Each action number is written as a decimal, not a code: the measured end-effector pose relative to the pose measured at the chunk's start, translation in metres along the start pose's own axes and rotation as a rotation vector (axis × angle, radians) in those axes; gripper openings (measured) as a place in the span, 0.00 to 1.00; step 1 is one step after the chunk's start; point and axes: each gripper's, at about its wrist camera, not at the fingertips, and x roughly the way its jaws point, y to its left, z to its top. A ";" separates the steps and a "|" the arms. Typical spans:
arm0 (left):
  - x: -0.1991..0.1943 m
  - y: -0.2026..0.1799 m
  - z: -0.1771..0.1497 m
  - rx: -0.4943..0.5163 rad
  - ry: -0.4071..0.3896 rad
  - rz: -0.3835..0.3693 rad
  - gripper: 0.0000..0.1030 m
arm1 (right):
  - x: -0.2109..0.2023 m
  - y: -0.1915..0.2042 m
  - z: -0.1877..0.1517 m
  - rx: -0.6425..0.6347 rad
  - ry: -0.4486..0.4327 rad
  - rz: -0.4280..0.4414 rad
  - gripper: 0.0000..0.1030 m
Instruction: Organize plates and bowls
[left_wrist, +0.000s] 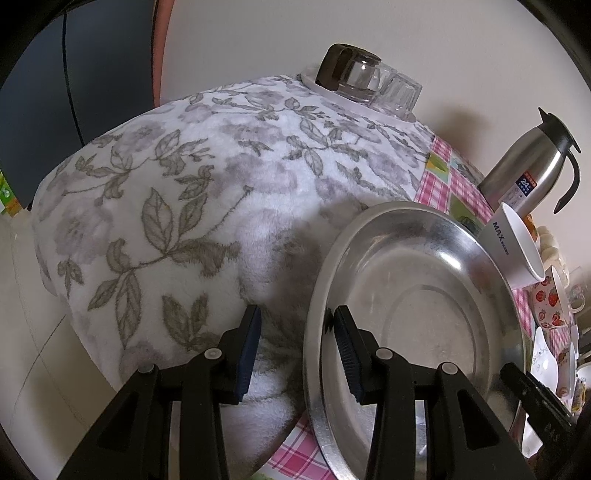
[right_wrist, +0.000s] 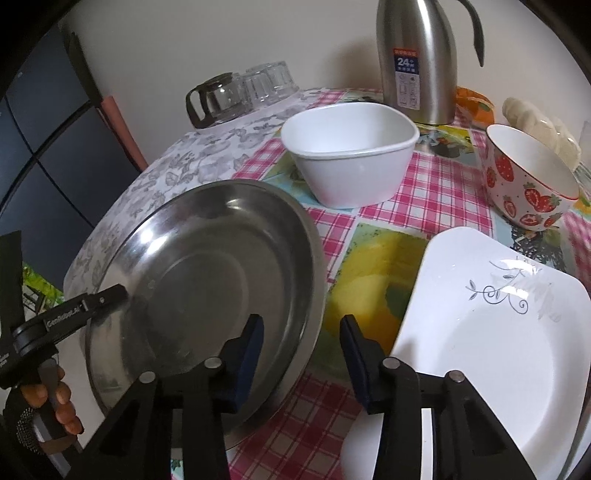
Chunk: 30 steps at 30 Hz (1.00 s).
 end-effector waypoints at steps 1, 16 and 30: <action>0.000 0.000 0.001 0.000 0.000 -0.002 0.42 | 0.000 -0.001 0.000 0.007 -0.004 -0.007 0.38; 0.001 -0.002 0.000 0.009 0.005 0.008 0.42 | 0.009 0.011 -0.003 -0.057 0.015 -0.012 0.26; -0.015 -0.012 0.000 0.057 0.016 0.009 0.26 | -0.013 0.023 0.003 -0.099 -0.049 0.015 0.20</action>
